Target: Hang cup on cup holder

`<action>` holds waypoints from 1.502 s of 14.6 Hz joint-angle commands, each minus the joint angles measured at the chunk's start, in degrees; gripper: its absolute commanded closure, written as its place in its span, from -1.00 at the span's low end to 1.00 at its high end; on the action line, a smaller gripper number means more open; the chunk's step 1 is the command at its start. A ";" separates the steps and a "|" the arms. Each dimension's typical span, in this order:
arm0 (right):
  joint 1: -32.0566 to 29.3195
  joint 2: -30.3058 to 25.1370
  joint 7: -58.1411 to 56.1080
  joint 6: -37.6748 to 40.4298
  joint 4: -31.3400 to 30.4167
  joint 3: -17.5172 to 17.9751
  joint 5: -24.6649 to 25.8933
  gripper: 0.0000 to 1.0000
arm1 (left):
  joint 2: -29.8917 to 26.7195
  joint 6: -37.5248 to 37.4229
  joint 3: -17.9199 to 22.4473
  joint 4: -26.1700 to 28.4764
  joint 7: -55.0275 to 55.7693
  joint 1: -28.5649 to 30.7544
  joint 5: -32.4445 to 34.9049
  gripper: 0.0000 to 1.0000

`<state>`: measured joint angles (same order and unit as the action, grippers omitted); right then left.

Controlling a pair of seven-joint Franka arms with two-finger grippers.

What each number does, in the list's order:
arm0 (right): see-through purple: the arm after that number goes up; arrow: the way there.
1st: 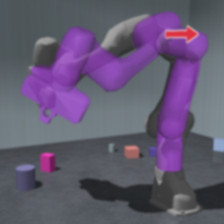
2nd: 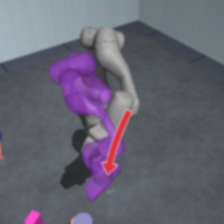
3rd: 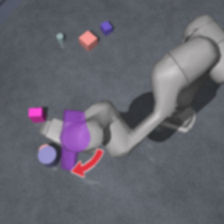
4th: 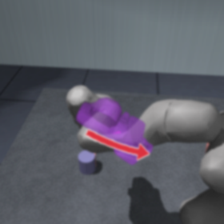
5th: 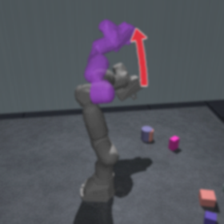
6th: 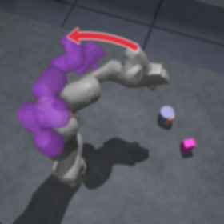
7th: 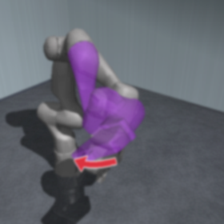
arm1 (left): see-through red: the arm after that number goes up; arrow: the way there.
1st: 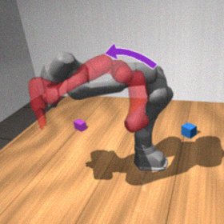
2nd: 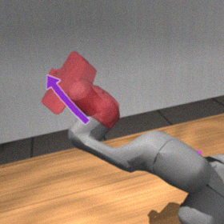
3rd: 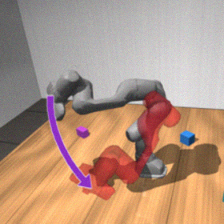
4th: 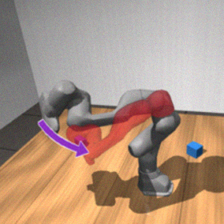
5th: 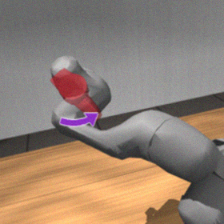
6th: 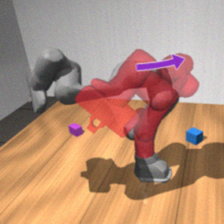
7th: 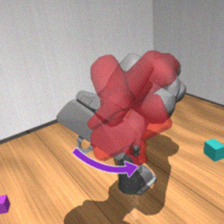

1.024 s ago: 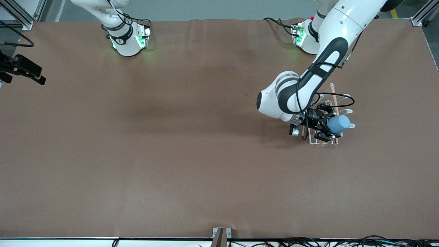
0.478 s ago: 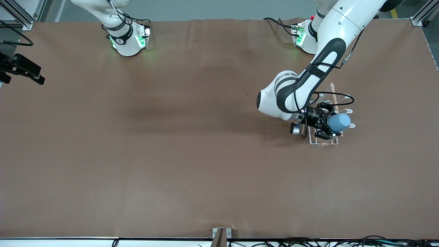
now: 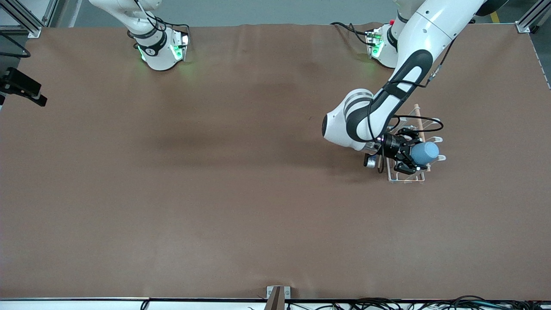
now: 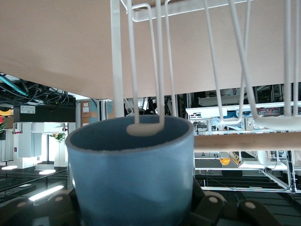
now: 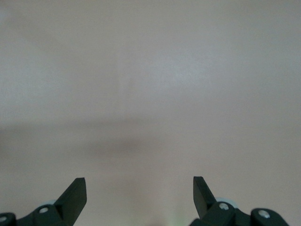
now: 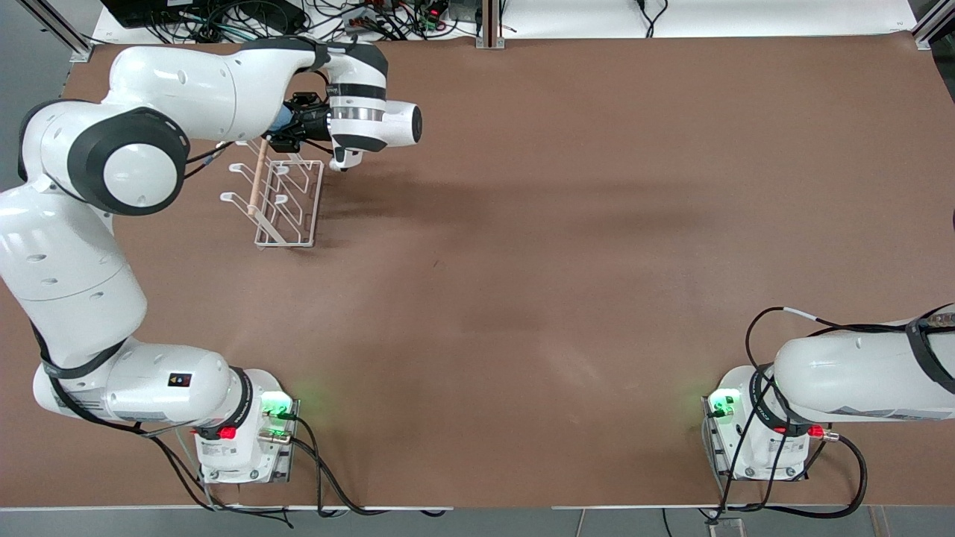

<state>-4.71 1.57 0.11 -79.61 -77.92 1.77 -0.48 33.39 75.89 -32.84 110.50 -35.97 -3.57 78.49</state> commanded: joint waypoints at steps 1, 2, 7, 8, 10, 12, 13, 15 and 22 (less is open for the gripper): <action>0.66 -2.45 -1.25 0.59 -2.06 -1.50 -1.19 -1.00 | -0.26 -1.18 -0.29 0.25 -0.59 -0.03 0.34 -0.31; 0.84 -2.45 -1.25 0.77 -2.06 -1.50 -1.01 -1.00 | 0.18 -1.19 -0.38 0.25 0.11 -0.12 0.43 -0.33; 4.00 -2.63 -1.16 0.86 -2.50 -4.31 -0.92 -0.99 | 1.33 -1.19 -0.38 0.16 3.89 -0.38 0.70 -1.00; 4.00 -2.54 -1.16 0.42 -2.59 -4.32 -0.92 -1.00 | 1.33 -1.19 -0.38 0.16 3.89 -0.38 0.70 -1.00; 4.09 -2.45 -1.16 0.16 -2.59 -4.32 -1.01 -1.00 | 0.89 -1.19 -0.47 -0.02 3.89 -0.38 0.61 -1.00; 4.00 -2.36 -1.25 0.15 -2.68 -4.32 -1.01 -1.00 | 0.28 -1.27 -0.91 -0.72 3.98 -0.38 0.17 -1.00; 4.00 -2.28 -1.25 -0.11 -2.68 -4.32 -1.01 -0.99 | 0.19 -1.27 -1.34 -1.50 4.42 -0.29 -0.01 -1.00; 4.00 -2.19 -1.25 -1.42 -2.68 -4.32 -1.01 -1.00 | -0.17 -1.27 -2.40 -3.87 7.31 -0.21 -1.93 -1.00; 4.00 -2.19 -1.25 -1.43 -2.77 -4.32 -1.10 -1.00 | -0.25 -1.01 -4.95 -22.22 20.74 -0.38 -21.86 -1.00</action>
<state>-1.25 0.63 -0.69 -80.26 -79.15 -1.88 -0.90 33.16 75.33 -36.88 93.84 -19.11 -3.92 62.07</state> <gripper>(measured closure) 0.000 0.000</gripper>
